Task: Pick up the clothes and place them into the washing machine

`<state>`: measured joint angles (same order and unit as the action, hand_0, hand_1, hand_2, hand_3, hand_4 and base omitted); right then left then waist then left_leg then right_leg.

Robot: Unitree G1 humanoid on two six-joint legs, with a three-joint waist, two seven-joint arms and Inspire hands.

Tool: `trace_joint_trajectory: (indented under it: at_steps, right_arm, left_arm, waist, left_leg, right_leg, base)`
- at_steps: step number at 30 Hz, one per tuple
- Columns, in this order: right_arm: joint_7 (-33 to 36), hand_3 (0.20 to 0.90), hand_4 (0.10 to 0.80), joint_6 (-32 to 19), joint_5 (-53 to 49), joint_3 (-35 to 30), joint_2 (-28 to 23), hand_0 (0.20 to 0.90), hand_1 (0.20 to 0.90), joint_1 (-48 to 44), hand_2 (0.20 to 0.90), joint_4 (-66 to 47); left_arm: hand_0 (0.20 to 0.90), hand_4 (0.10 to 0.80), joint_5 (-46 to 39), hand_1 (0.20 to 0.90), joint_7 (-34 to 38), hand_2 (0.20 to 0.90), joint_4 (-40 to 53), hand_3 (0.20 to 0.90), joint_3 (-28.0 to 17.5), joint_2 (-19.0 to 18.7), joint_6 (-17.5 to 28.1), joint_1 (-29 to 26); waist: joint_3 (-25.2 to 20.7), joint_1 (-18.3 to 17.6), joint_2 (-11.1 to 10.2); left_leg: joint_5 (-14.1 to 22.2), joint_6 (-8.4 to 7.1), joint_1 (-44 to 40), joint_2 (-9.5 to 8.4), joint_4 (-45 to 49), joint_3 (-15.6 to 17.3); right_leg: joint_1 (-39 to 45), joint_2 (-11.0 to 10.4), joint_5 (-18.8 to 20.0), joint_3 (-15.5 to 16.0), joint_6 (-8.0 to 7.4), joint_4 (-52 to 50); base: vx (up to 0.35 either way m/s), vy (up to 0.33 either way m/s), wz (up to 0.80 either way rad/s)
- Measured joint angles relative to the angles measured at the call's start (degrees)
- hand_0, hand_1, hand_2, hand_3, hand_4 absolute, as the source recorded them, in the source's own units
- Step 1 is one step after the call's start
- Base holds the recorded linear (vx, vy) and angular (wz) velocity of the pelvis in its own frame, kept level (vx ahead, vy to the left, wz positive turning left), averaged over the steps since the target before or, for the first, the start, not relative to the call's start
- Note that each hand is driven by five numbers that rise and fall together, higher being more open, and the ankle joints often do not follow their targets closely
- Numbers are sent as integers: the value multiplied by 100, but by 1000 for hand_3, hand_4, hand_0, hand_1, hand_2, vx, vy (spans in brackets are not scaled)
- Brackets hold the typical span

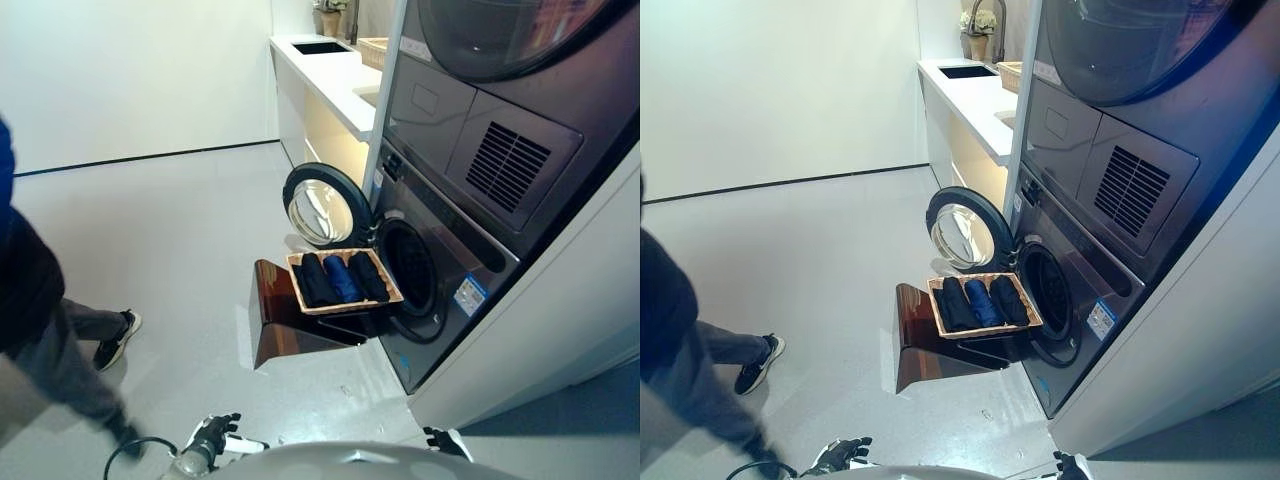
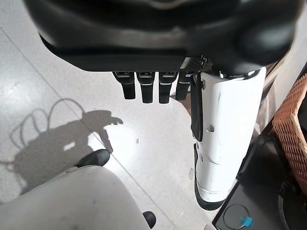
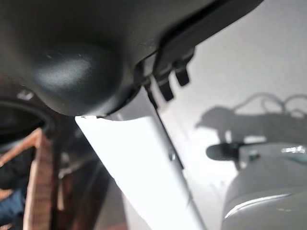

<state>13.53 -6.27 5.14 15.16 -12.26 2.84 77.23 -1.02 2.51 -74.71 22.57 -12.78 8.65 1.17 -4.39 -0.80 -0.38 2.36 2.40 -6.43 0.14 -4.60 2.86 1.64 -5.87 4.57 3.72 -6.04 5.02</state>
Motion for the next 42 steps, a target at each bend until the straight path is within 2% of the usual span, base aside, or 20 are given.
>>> trace_joint_trajectory:
  at_steps: [17,20,23,27,29,31,32,34,35,37,39,40,41,42]
  right_arm:
    - [1,900,800,-5,-8,-4,-5,900,900,-69,900,-8]
    - [2,900,800,-2,-12,-2,-10,900,900,-135,900,-12]
    - [4,900,800,-7,-26,-11,-16,900,900,-295,900,-22]
    - [14,900,800,-39,-125,-17,-22,900,900,-467,900,-21]
    - [27,900,800,-161,-243,-261,-18,900,900,-690,900,-119]
    - [20,900,800,-243,-303,-313,24,900,900,-662,900,-164]
    - [20,900,800,-253,-346,-329,27,900,900,-652,900,-164]
    - [16,900,800,-248,-353,-411,21,900,900,-681,900,-205]
    - [17,900,800,-247,-351,-438,26,900,900,-692,900,-238]
    - [14,900,800,-245,-347,-454,33,900,900,-680,900,-292]
    - [16,900,800,-236,-346,-452,107,900,900,-578,900,-340]
    - [25,900,800,-238,-361,-502,86,900,900,-471,900,-365]
    - [17,900,800,-215,-375,-509,54,900,900,-438,900,-378]
    - [17,900,800,-140,-314,-421,15,900,900,-466,900,-367]
  left_arm:
    - [900,800,-105,900,-2,900,4,900,6,-7,6,-38]
    - [900,800,-122,900,0,900,4,900,8,-15,6,-65]
    - [900,800,-136,900,4,900,25,900,29,-6,12,-208]
    - [900,800,-196,900,6,900,38,900,32,0,55,-385]
    - [900,800,-194,900,7,900,22,900,49,37,61,-485]
    - [900,800,-196,900,13,900,-42,900,38,51,50,-461]
    - [900,800,-195,900,13,900,-59,900,42,66,54,-472]
    - [900,800,-199,900,25,900,-116,900,59,105,64,-517]
    - [900,800,-207,900,53,900,-263,900,39,138,53,-539]
    - [900,800,-229,900,102,900,-361,900,-2,136,54,-462]
    - [900,800,-327,900,179,900,-382,900,-68,102,53,-304]
    - [900,800,-357,900,227,900,-387,900,-56,176,52,-255]
    - [900,800,-426,900,254,900,-392,900,-29,269,53,-243]
    - [900,800,-476,900,285,900,-341,900,7,331,86,-277]
  waist:
    - [92,8,9]
    - [172,7,12]
    - [353,1,31]
    - [604,-40,-13]
    - [826,-191,82]
    - [812,-328,58]
    - [800,-326,49]
    - [784,-429,27]
    - [797,-528,52]
    - [753,-604,-4]
    - [574,-652,-61]
    - [476,-672,91]
    - [349,-764,334]
    - [269,-666,393]
  left_leg:
    - [24,4,111,-14,1,53]
    - [43,19,155,-67,7,78]
    - [46,52,216,-89,50,92]
    - [142,170,184,-134,74,84]
    - [176,347,81,-100,161,-168]
    - [236,399,-38,-120,148,-341]
    - [250,401,-13,-141,153,-353]
    - [360,426,-22,-200,210,-475]
    - [476,376,-54,-194,253,-595]
    - [646,265,-220,-182,233,-672]
    - [921,94,-489,-99,150,-876]
    - [1015,1,-665,194,27,-1056]
    - [1004,-197,-737,527,30,-1227]
    - [912,-341,-733,634,203,-1191]
  right_leg:
    - [-134,-5,-26,-85,43,-22]
    - [-209,-12,-31,-121,36,-41]
    - [-441,-34,-120,-147,-40,-392]
    - [-952,-104,-506,-144,-66,-1665]
    - [-1735,-129,-700,-138,-121,-3065]
    - [-1855,-94,-852,4,123,-2917]
    - [-1917,-103,-837,57,122,-2766]
    - [-2137,-190,-717,44,-25,-2131]
    - [-2135,-233,-354,26,-93,-1246]
    - [-2189,-274,76,53,-88,-643]
    - [-2167,-306,49,26,-62,-706]
    - [-2119,-93,384,-7,30,-922]
    - [-2010,208,392,-75,121,-1099]
    - [-1901,337,240,-9,316,-1113]
  base:
    - [6,28,-1]
    - [29,105,-6]
    - [55,106,-5]
    - [75,124,-1]
    - [381,42,13]
    - [378,-56,28]
    - [448,-109,33]
    - [436,-108,35]
    - [265,-67,34]
    - [300,-119,31]
    - [402,-260,53]
    - [355,-278,109]
    - [251,-235,108]
    - [244,-211,83]
